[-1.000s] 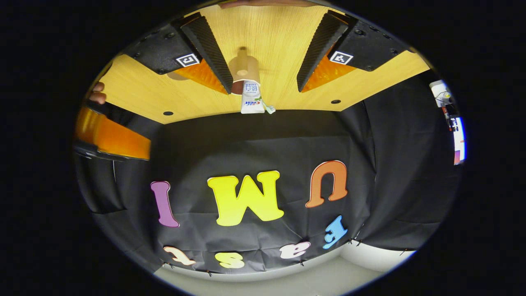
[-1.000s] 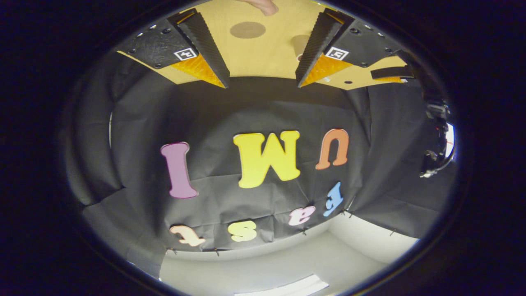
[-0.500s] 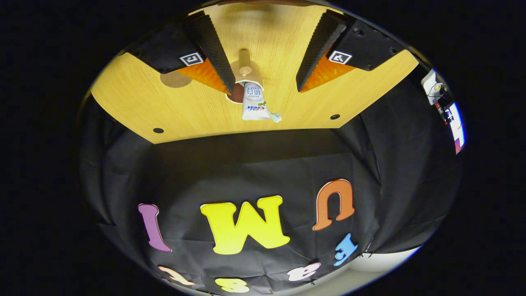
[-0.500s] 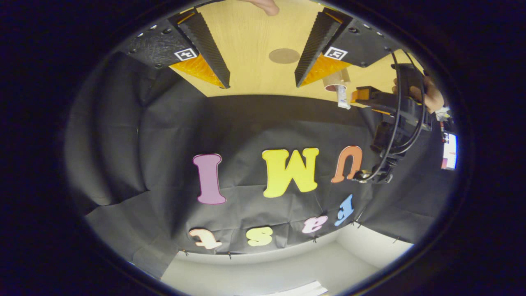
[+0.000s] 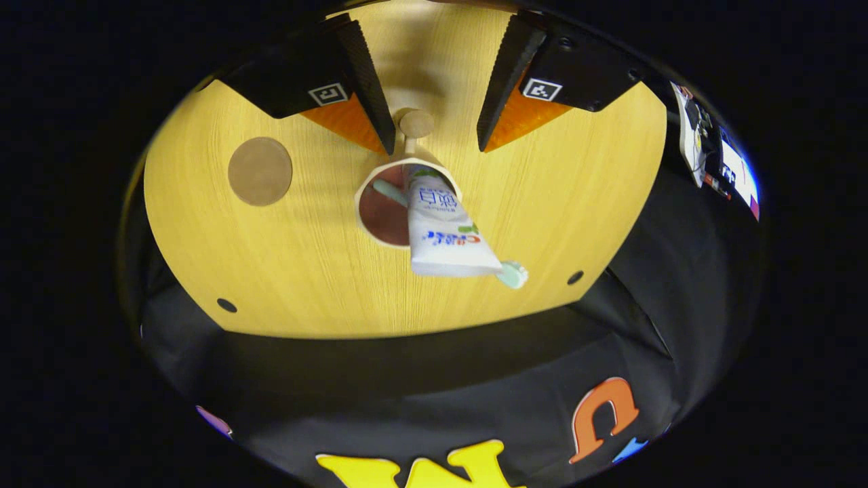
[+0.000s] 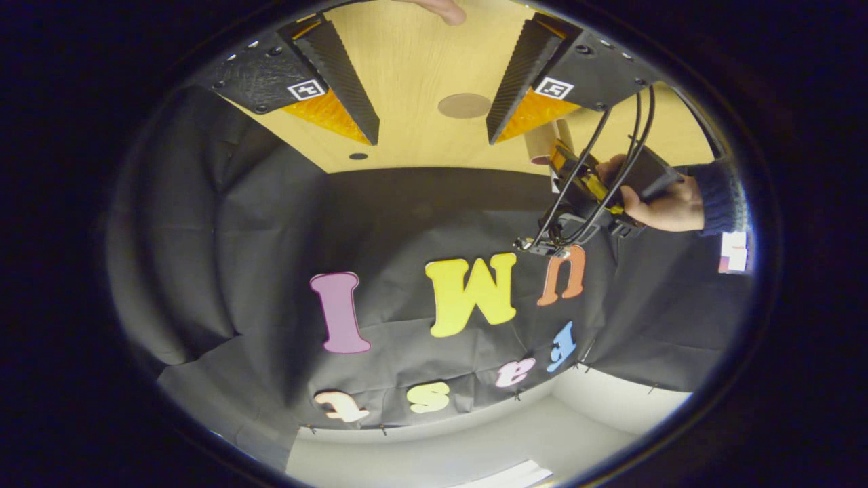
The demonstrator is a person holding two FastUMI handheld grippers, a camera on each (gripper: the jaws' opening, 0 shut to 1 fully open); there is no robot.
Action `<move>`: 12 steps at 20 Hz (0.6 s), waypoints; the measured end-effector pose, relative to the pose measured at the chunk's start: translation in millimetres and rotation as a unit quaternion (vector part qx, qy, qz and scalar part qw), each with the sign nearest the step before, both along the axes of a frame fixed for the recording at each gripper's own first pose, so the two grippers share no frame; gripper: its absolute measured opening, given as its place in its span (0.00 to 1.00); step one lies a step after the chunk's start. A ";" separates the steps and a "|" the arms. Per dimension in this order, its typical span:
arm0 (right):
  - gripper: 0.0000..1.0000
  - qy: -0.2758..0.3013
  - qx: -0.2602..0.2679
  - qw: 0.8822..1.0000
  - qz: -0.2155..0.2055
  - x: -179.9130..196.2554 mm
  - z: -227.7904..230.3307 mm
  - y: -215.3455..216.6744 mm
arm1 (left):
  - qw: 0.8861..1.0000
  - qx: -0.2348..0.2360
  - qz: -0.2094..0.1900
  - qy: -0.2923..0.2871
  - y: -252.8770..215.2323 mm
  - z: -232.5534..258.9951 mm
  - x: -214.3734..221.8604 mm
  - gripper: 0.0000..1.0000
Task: Put the toothbrush and toothpaste on the desktop into the cup, then pick up the cup and place it on the coaster on the desktop.
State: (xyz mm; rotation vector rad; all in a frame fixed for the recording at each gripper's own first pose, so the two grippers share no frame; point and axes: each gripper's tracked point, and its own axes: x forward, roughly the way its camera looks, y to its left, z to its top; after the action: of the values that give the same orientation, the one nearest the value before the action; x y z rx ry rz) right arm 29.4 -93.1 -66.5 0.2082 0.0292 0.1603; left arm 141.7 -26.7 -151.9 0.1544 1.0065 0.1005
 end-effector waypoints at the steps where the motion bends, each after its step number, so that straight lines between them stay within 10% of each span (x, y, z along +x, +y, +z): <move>1: 0.96 0.002 0.008 1.000 0.002 1.1 -0.4 -1.4 | 1.000 -0.010 0.002 0.025 -4.1 -8.3 0.1 0.77; 5: 0.96 0.002 0.038 0.999 0.008 0.0 1.3 -5.3 | 0.997 -0.002 -0.012 0.077 -18.1 -22.6 6.0 0.66; 6: 0.92 -0.001 0.040 0.999 0.008 -0.3 2.0 -5.9 | 0.996 -0.004 -0.014 0.085 -23.4 -22.7 7.0 0.48; 12: 0.96 -0.004 0.034 0.999 0.019 -0.6 -1.2 4.0 | 0.992 -0.045 -0.047 0.107 -44.6 -17.1 9.5 0.40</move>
State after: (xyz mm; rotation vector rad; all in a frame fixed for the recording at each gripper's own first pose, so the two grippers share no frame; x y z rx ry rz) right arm 28.9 -89.1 -67.7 0.2754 0.0198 0.1998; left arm 151.2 -71.3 -169.1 0.1329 1.2137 -0.0488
